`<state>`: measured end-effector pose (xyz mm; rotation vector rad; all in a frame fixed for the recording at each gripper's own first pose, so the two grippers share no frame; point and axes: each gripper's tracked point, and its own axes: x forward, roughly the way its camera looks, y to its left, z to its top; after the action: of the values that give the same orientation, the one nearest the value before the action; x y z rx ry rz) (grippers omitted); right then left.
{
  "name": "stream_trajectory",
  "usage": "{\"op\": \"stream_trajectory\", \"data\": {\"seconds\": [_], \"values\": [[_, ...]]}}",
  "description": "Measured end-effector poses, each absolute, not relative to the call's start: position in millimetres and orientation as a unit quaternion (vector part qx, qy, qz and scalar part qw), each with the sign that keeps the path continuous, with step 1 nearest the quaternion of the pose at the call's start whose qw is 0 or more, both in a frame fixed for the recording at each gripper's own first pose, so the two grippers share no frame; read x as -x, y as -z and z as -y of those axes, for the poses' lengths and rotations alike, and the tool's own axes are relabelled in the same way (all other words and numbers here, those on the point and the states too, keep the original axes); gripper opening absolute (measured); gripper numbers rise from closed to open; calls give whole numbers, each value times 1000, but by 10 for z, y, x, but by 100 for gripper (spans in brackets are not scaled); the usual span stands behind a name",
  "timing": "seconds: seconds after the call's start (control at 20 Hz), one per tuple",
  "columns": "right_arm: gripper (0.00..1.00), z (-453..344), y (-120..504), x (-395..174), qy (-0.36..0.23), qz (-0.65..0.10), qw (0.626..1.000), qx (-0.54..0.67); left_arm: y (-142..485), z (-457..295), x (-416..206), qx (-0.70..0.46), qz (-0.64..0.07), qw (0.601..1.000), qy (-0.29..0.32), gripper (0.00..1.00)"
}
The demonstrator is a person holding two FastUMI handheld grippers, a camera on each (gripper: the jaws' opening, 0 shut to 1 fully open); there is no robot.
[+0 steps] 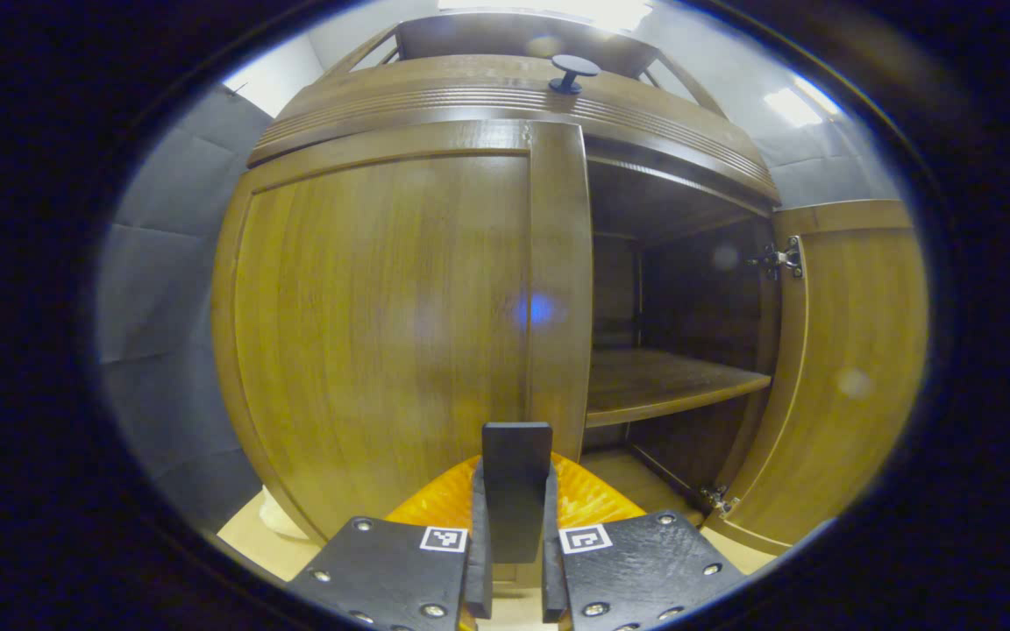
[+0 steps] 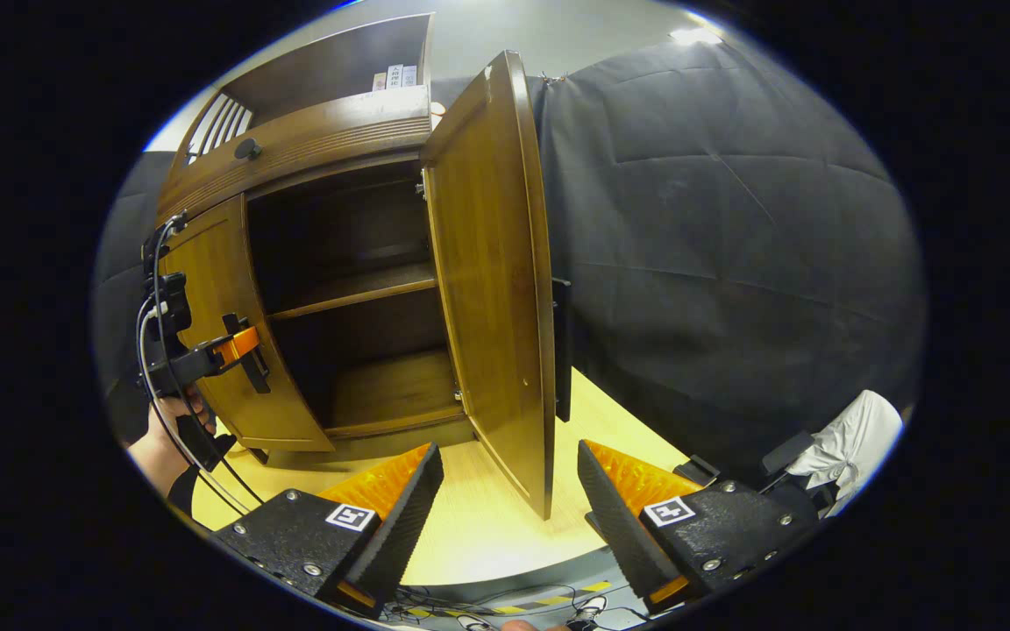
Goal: Open the right door of the double-door shoe cabinet with the right hand, and open the left door with the left hand.
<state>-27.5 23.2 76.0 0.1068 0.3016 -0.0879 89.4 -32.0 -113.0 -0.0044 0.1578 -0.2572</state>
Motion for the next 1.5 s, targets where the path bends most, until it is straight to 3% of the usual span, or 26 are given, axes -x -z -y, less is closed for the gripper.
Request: {"op": "stream_trajectory", "data": {"seconds": [0.3,0.35,0.4,0.55,0.6,0.7,1.15,1.2,1.3,1.35,1.5], "values": [[92,-251,-727,279,27,-151,987,-41,1021,299,-784,11,-78,987,142,30],[95,-274,-721,285,21,-152,987,-41,999,309,-742,13,-77,987,143,30],[95,-297,-716,286,17,-153,987,-42,1006,306,-686,16,-77,986,144,17],[92,-358,-702,281,2,-155,987,-43,976,221,-585,19,-76,987,141,17],[92,-388,-708,273,-3,-156,987,-43,975,198,-549,20,-77,987,139,30],[95,-454,-716,272,-15,-156,987,-43,969,142,-450,26,-80,987,134,31],[95,-724,-673,238,-68,-164,983,-45,923,-261,44,22,-74,988,132,30],[92,-757,-678,225,-73,-164,983,-45,925,-312,87,21,-74,989,130,16],[95,-811,-679,216,-82,-163,982,-42,913,-408,161,21,-73,989,125,19],[92,-830,-673,220,-88,-165,982,-41,910,-461,200,23,-73,990,122,23],[95,-933,-657,229,-106,-170,979,-40,909,-642,278,30,-75,991,109,23]]}}
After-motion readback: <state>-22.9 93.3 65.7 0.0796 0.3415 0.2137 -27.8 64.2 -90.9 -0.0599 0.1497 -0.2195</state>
